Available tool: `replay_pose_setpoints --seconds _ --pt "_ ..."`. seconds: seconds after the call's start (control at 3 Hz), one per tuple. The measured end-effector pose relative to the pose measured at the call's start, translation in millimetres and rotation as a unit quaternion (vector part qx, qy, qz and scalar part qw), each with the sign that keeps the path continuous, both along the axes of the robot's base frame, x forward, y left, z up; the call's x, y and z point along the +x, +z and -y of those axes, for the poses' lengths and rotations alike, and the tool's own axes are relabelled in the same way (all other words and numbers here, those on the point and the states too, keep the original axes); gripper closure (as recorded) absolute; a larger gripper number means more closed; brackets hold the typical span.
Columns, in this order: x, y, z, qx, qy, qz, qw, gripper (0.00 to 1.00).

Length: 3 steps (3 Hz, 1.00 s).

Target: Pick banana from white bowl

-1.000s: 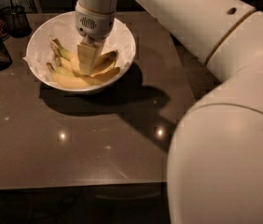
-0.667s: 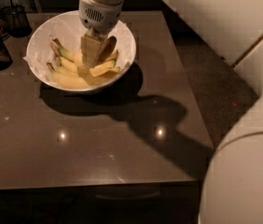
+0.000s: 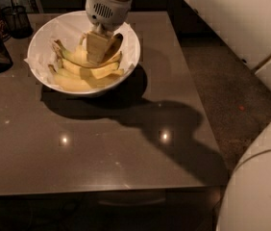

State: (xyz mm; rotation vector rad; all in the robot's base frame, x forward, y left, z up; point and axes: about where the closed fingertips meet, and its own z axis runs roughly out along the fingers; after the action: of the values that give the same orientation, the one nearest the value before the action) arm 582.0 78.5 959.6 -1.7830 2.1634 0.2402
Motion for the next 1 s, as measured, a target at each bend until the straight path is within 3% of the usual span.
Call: replay_pose_setpoints --seconds 0.33,0.67,1.0 --pt "-8 5 -2 0.043 0.041 -0.006 0.9982 1.00" --pt "-36 14 5 0.097 0.105 -0.017 0.9896 1.00" --pt "-61 19 21 0.156 0.162 -0.017 0.9742 1.00"
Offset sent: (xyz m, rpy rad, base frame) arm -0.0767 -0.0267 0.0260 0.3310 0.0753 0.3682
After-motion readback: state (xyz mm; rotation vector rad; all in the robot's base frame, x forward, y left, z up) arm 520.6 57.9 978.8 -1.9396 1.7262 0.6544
